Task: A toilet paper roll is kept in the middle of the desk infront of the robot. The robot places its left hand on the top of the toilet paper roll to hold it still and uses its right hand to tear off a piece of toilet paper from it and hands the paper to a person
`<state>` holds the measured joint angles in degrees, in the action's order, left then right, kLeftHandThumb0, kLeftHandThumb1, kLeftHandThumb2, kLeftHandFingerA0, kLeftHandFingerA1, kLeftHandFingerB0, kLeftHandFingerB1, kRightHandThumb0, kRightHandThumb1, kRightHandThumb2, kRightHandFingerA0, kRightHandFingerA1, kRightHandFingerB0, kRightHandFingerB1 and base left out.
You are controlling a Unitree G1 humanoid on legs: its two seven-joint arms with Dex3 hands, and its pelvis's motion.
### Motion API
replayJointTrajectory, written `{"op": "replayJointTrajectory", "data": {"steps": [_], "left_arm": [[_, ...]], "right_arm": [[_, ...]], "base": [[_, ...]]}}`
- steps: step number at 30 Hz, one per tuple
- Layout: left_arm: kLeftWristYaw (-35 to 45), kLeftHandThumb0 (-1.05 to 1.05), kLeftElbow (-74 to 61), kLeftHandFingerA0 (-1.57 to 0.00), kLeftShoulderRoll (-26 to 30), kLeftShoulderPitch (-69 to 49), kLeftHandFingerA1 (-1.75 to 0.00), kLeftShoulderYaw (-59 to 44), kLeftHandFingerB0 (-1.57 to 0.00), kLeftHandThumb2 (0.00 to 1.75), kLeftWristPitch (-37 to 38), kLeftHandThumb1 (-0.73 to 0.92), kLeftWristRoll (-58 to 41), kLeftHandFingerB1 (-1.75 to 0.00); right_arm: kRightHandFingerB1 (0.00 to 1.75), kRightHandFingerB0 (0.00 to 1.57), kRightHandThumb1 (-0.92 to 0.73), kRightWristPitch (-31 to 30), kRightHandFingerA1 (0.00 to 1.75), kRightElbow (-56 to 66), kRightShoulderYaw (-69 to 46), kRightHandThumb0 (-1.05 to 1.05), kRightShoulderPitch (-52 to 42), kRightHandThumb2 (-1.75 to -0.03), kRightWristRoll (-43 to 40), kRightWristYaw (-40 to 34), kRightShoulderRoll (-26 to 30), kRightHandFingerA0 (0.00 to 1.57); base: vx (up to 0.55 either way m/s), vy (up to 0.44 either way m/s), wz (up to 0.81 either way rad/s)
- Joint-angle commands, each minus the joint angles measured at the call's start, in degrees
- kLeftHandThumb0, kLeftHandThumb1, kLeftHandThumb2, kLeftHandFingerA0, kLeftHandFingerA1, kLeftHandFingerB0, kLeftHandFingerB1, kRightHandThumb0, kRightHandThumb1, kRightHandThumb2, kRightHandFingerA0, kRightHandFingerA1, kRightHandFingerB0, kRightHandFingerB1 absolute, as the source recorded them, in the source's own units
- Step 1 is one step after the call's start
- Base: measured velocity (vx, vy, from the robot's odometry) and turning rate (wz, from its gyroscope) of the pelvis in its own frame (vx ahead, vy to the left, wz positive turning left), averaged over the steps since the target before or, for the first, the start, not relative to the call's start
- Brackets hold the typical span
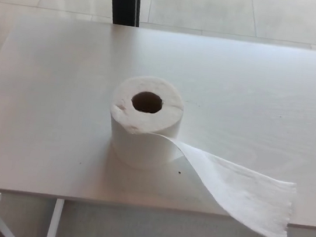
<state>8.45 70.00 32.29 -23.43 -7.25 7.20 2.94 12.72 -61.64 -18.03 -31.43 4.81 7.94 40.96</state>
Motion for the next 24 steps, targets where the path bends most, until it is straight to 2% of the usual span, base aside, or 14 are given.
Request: {"op": "replayJointTrajectory", "data": {"steps": [1, 7, 8, 10, 11, 12, 14, 15, 16, 17, 20, 21, 23, 24], "left_arm": [[6.51, -0.4, -0.16, -0.48, 3.52, 0.05, -0.57, -8.36, -0.47, 0.63, 5.49, 0.77, -7.84, -0.49], [3.34, -0.44, -6.04, -0.32, 8.35, 6.28, -0.61, -26.78, -0.33, 0.63, 6.92, 0.81, -19.27, -0.44], [3.38, -0.46, -8.6, -0.29, 9.25, 6.92, -0.63, -29.07, -0.2, 0.97, 7.7, 0.61, -20.24, -0.52], [3.42, -0.46, -11.04, -0.29, 9.43, 7.6, -0.63, -31.34, -0.2, 0.97, 7.16, 0.61, -20.44, -0.52], [2.14, -0.46, -16.06, -0.19, 12.4, 11.64, -0.49, -35.03, -0.25, 0.64, 6.75, 0.82, -22.48, -0.35], [-0.58, -0.43, -24.84, -0.14, 13.34, 13.29, -0.55, -37.78, -0.22, 0.65, 4.45, 0.84, -23.42, -0.4], [-3.14, -0.43, -35.81, -0.14, 12.99, 14.59, -0.55, -41.05, -0.22, 0.65, 0.69, 0.84, -24.16, -0.4], [-7.12, -0.49, -47.93, -0.12, 15.39, 17.2, -0.59, -42.45, -0.2, 0.65, -6.2, 0.86, -22.65, -0.41], [-7.1, -0.49, -48.26, -0.12, 15.06, 17.65, -0.59, -42.58, -0.2, 0.65, -6.64, 0.86, -22.16, -0.41], [-8.53, -0.5, -50.71, -0.13, 15.58, 19.62, -0.58, -42.31, -0.22, 0.66, -5.82, 0.86, -20.15, -0.41], [-9.32, -0.62, -55.04, -0.26, 17.2, 26.43, -0.55, -40.41, -0.27, 0.66, -3.7, 0.84, -17.36, -0.38], [-9.57, -0.54, -57.91, -0.29, 16.81, 28.95, -0.53, -39.01, -0.3, 0.64, -4.0, 0.8, -17.52, -0.37], [-9.56, -0.57, -64.7, -0.29, 15.44, 35.32, -0.55, -34.8, -0.29, 0.63, -6.01, 0.76, -18.56, -0.39], [-9.48, -0.57, -66.65, -0.29, 15.1, 36.52, -0.55, -33.83, -0.29, 0.63, -7.03, 0.76, -18.66, -0.39]], "right_arm": [[0.35, 0.39, -0.65, 8.74, 0.44, -1.52, -6.97, -0.53, -0.57, -0.6, -8.11, 6.51, 2.87, 0.48], [0.32, 0.3, -0.63, 11.58, 0.45, -1.04, -23.89, -0.5, 4.6, -0.58, -20.54, 7.6, 4.13, 0.47], [0.31, 0.3, -0.63, 11.58, 0.45, -0.87, -25.29, -0.57, 6.03, -0.59, -20.97, 7.05, 4.9, 0.48], [0.31, 0.3, -0.63, 11.58, 0.45, -0.23, -26.71, -0.57, 7.02, -0.59, -20.81, 6.97, 5.22, 0.48], [0.42, 0.17, -0.53, 10.56, 0.54, 11.54, -30.07, -0.7, 6.45, -0.85, -23.54, 6.42, 4.46, 0.26], [0.32, 0.25, -0.65, 8.89, 0.49, 21.52, -31.93, -0.69, 6.46, -0.6, -24.58, 4.46, 3.52, 0.23], [0.32, 0.25, -0.65, 5.88, 0.49, 30.71, -33.83, -0.69, 7.32, -0.6, -24.94, 2.29, 2.49, 0.23], [0.44, 0.16, -0.53, 3.11, 0.56, 40.61, -34.59, -0.71, 9.46, -0.88, -26.28, 1.15, 2.93, 0.18], [0.44, 0.16, -0.53, 2.64, 0.56, 40.98, -34.76, -0.71, 9.79, -0.88, -25.91, 1.13, 2.71, 0.18], [0.31, 0.21, -0.7, 1.55, 0.51, 45.49, -34.7, -0.72, 10.85, -0.61, -24.59, -0.19, 3.39, 0.19], [0.38, 0.22, -0.69, -1.49, 0.59, 58.24, -32.73, -0.7, 15.24, -0.61, -25.51, -0.94, 4.21, 0.18], [0.46, 0.21, -0.54, -2.23, 0.58, 61.58, -30.7, -0.77, 17.1, -0.92, -24.85, -1.49, 4.42, 0.24], [0.31, 0.26, -0.66, -5.96, 0.51, 69.52, -24.43, -0.67, 21.82, -0.61, -24.47, -2.37, 3.87, 0.22], [0.31, 0.26, -0.66, -6.37, 0.51, 71.09, -22.91, -0.67, 22.95, -0.61, -24.72, -2.24, 3.48, 0.22]], "base": [[0.0, 0.0, 0.0], [0.0, 0.0, 0.0], [0.0, 0.0, 0.0], [0.0, 0.0, 0.0], [0.0, 0.0, 0.0], [0.0, 0.0, 0.0], [0.0, 0.0, 0.0], [0.0, 0.0, 0.0], [0.0, 0.0, 0.0], [0.0, 0.0, 0.0], [0.0, 0.0, 0.0], [0.0, 0.0, 0.0], [0.0, 0.0, 0.0], [0.0, 0.0, 0.0]]}}
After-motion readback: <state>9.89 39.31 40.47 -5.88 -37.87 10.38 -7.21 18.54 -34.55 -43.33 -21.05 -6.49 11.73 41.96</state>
